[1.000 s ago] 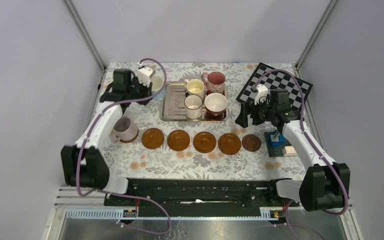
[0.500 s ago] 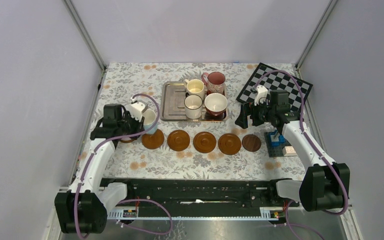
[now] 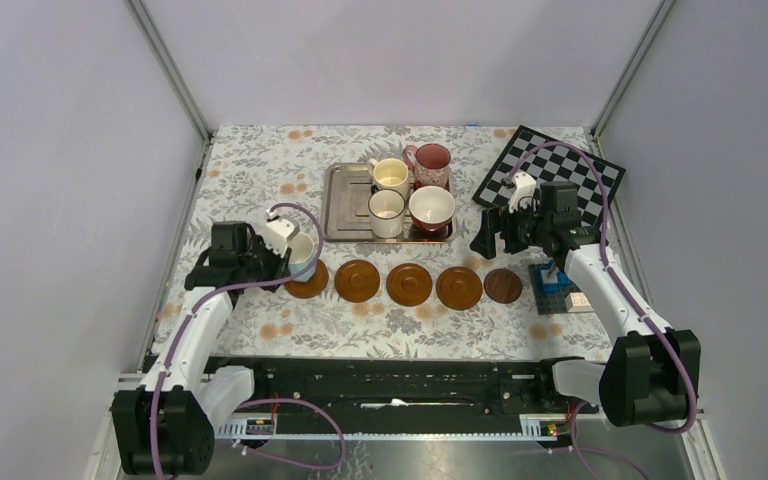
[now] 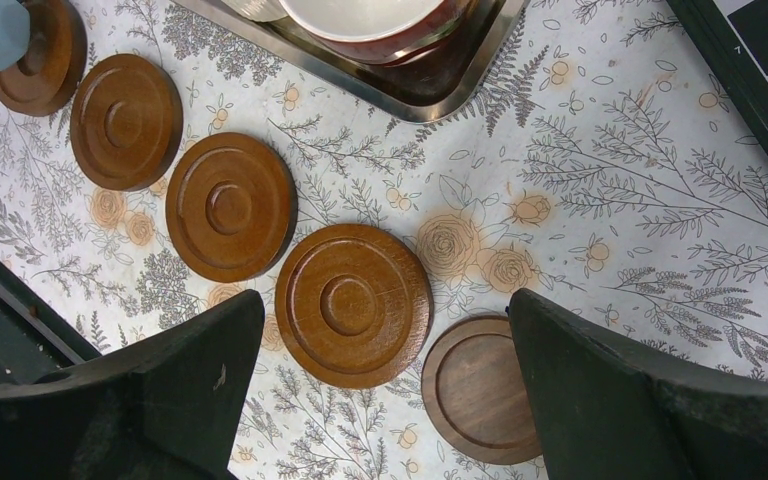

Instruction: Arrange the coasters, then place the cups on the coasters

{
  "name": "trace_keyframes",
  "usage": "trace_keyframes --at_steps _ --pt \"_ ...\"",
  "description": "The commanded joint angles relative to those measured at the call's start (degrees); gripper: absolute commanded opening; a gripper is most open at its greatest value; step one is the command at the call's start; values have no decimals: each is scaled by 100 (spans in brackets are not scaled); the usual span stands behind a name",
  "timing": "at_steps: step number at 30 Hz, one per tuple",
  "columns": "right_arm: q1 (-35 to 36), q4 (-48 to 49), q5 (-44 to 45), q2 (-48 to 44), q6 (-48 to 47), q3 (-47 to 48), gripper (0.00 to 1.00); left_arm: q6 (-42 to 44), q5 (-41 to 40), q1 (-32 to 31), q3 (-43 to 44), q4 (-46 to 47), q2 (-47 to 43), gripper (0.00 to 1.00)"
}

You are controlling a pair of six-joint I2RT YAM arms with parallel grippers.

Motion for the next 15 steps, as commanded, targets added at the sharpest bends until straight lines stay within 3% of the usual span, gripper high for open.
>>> trace_keyframes --at_steps 1,15 --pt "-28 139 -116 -94 64 8 100 198 227 8 69 655 -201 0" --pt "-28 113 -102 -77 53 21 100 296 433 8 -29 582 87 0"
